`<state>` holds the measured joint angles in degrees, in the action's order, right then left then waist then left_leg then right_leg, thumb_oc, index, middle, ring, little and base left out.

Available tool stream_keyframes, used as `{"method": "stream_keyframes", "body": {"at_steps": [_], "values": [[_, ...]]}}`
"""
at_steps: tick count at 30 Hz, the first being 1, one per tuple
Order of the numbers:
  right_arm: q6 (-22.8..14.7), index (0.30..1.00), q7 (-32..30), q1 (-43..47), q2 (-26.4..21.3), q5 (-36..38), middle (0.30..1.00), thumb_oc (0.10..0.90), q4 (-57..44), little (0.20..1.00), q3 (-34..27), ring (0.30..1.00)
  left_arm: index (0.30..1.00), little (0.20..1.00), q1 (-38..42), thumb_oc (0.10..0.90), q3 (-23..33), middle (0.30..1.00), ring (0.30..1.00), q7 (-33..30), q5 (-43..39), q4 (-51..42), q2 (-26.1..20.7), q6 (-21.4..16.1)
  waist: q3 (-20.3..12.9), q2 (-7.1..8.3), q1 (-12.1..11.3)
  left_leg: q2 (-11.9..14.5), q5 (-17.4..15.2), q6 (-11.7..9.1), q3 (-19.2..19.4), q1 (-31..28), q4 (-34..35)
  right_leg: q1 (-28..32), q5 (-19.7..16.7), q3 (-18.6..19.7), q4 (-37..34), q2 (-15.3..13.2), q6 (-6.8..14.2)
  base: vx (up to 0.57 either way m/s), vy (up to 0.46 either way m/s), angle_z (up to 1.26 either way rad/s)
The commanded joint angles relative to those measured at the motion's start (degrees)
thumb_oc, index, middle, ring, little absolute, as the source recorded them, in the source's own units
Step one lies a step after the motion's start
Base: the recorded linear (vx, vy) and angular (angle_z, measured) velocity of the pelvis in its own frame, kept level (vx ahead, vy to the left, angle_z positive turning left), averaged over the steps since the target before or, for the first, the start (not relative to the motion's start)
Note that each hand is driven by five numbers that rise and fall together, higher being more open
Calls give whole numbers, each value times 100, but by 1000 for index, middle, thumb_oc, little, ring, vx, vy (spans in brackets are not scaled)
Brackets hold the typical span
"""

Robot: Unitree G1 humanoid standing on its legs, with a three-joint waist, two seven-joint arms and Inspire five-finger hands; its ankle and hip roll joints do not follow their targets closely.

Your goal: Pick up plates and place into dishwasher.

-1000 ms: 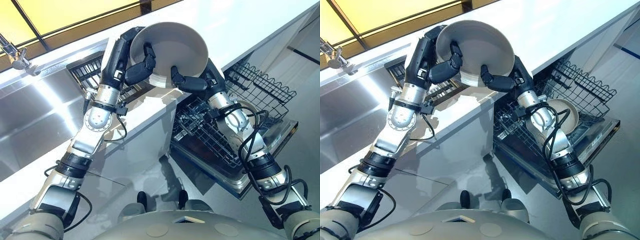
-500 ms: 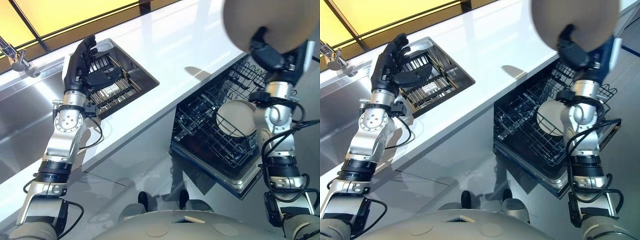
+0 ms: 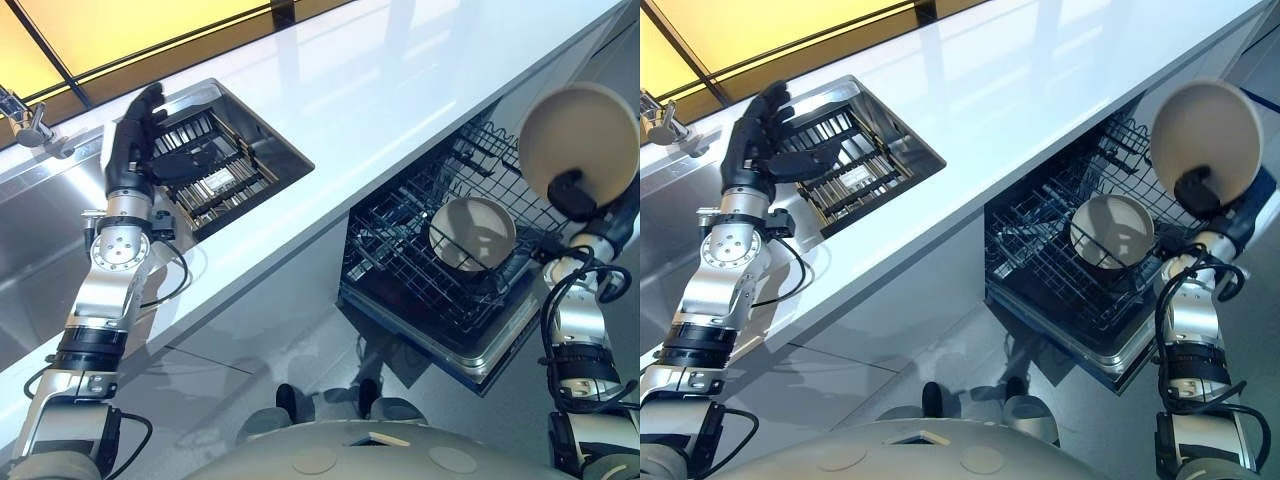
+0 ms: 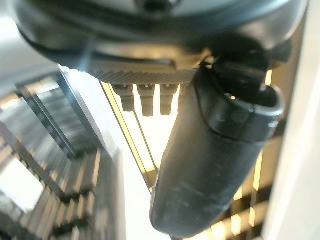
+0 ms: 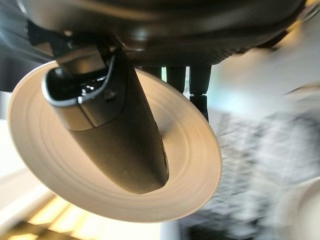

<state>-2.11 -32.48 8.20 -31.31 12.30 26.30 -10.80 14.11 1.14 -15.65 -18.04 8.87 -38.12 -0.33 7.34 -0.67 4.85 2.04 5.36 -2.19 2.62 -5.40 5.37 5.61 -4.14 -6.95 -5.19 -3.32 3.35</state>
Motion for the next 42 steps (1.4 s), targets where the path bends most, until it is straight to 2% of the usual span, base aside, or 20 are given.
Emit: {"method": "stream_keyframes", "body": {"at_steps": [1, 6, 8, 14, 16, 20, 24, 27, 31, 32, 33, 34, 38, 40, 41, 42], "values": [[-232, 300, 520, 3, -648, -233, 300, 100, -261, 200, 182, 300, 900, 900, 473, 800, 450, 900, 900, -338, 303, 192, -773, -306, -353, -99, 61, -299, -488, 141, 199, -86, -64, -206, 766, -145, 882, 376, 145, 0, 0, 0], [-322, 300, 734, -146, -482, -426, 300, 100, -406, 200, 613, 300, 900, 900, 612, 800, 430, 900, 900, -509, 375, 534, -918, -317, -277, -116, 110, -316, -490, 162, 196, -90, -72, -233, 768, -125, 920, 372, 142, 0, 0, 0], [-389, 300, 964, -181, -376, -627, 300, 100, -546, 200, 900, 300, 900, 900, 715, 800, 430, 900, 900, -570, 289, 752, -952, -375, -257, -126, 124, -327, -497, 168, 203, -88, -74, -248, 782, -119, 938, 366, 148, 0, 0, 0], [-311, 300, 1152, -229, -186, -891, 300, 100, -824, 200, 1465, 300, 900, 900, 767, 800, 449, 900, 900, -666, 159, 895, -881, -665, -202, -135, 132, -349, -506, 174, 193, -72, -91, -295, 826, -124, 1007, 356, 148, 0, 0, 0], [-197, 300, 1226, -96, -129, -996, 300, 100, -708, 200, 1746, 300, 900, 900, 764, 800, 406, 900, 900, -666, 86, 836, -812, -868, -168, -146, 92, -360, -507, 170, 164, -70, -102, -300, 844, -134, 1030, 352, 138, 38, 4, 2], [30, 300, 1131, 119, -91, -1124, 300, 100, -327, 200, 2047, 300, 900, 900, 768, 800, 322, 900, 900, -596, 73, 714, -784, -871, -132, -168, -1, -363, -512, 153, 117, -79, -121, -279, 869, -170, 1053, 348, 125, 54, 0, 2], [290, 300, 1014, 396, -84, -1267, 300, 100, 80, 200, 2286, 300, 900, 900, 796, 800, 225, 900, 900, -514, 31, 509, -796, -725, -106, -194, -109, -364, -511, 144, 45, -78, -135, -250, 908, -194, 1082, 353, 108, 61, -11, 7], [762, 300, 934, 701, -84, -1345, 300, 100, 416, 200, 2521, 300, 900, 900, 850, 800, 109, 900, 900, -443, -48, 388, -826, -624, -74, -228, -214, -360, -511, 132, -45, -57, -164, -244, 969, -222, 1154, 367, 77, 59, -13, 16], [1063, 300, 832, 915, 7, -1165, 300, 100, 739, 200, 2737, 300, 900, 900, 921, 800, 9, 900, 900, -361, -107, 248, -852, -439, -36, -255, -323, -359, -511, 129, -153, -45, -181, -232, 1019, -260, 1204, 371, 43, 46, -19, 27], [1038, 648, 746, 964, 26, -1112, 648, 506, 753, 606, 2761, 648, 900, 900, 930, 800, -13, 900, 900, -339, -114, 236, -862, -416, -25, -257, -342, -359, -511, 129, -172, -44, -188, -226, 1022, -271, 1212, 370, 39, 37, -21, 22], [1021, 846, 659, 1023, 46, -1108, 846, 737, 730, 837, 2781, 846, 900, 900, 938, 800, -29, 900, 900, -327, -123, 209, -873, -385, -14, -261, -364, -359, -513, 128, -184, -41, -196, -223, 1025, -277, 1217, 372, 33, 37, -16, 14], [871, 900, 472, 1094, 90, -973, 900, 800, 633, 900, 2823, 900, 900, 900, 913, 800, -31, 900, 900, -300, -156, 205, -874, -406, 12, -272, -389, -363, -510, 130, -209, -37, -208, -225, 1023, -280, 1231, 376, 24, 30, -7, 8], [115, 900, -456, 1222, 356, -1041, 900, 800, -209, 900, 2752, 900, 900, 900, 687, 800, -9, 900, 900, -326, -117, 181, -706, -571, 81, -333, -406, -368, -509, 148, -234, -32, -233, -253, 1031, -261, 1289, 387, 9, 17, 11, 11], [-278, 900, -654, 1178, 455, -972, 900, 800, -474, 900, 2623, 900, 900, 900, 606, 800, 26, 900, 900, -345, -72, 209, -602, -654, 97, -355, -383, -373, -522, 159, -220, -22, -241, -278, 1037, -244, 1307, 383, 13, 0, 25, 8], [-642, 900, -822, 1119, 530, -998, 900, 800, -724, 900, 2499, 900, 900, 900, 555, 800, 57, 900, 900, -370, -25, 197, -522, -669, 104, -370, -355, -380, -536, 167, -208, -15, -247, -305, 1050, -231, 1329, 381, 20, 0, 0, 0], [-789, 900, -840, 1103, 542, -980, 900, 800, -845, 900, 2424, 900, 900, 900, 544, 800, 80, 900, 900, -369, -38, 205, -507, -669, 104, -377, -337, -384, -546, 172, -196, -16, -249, -316, 1058, -223, 1338, 381, 22, -1, 31, 2]]}}
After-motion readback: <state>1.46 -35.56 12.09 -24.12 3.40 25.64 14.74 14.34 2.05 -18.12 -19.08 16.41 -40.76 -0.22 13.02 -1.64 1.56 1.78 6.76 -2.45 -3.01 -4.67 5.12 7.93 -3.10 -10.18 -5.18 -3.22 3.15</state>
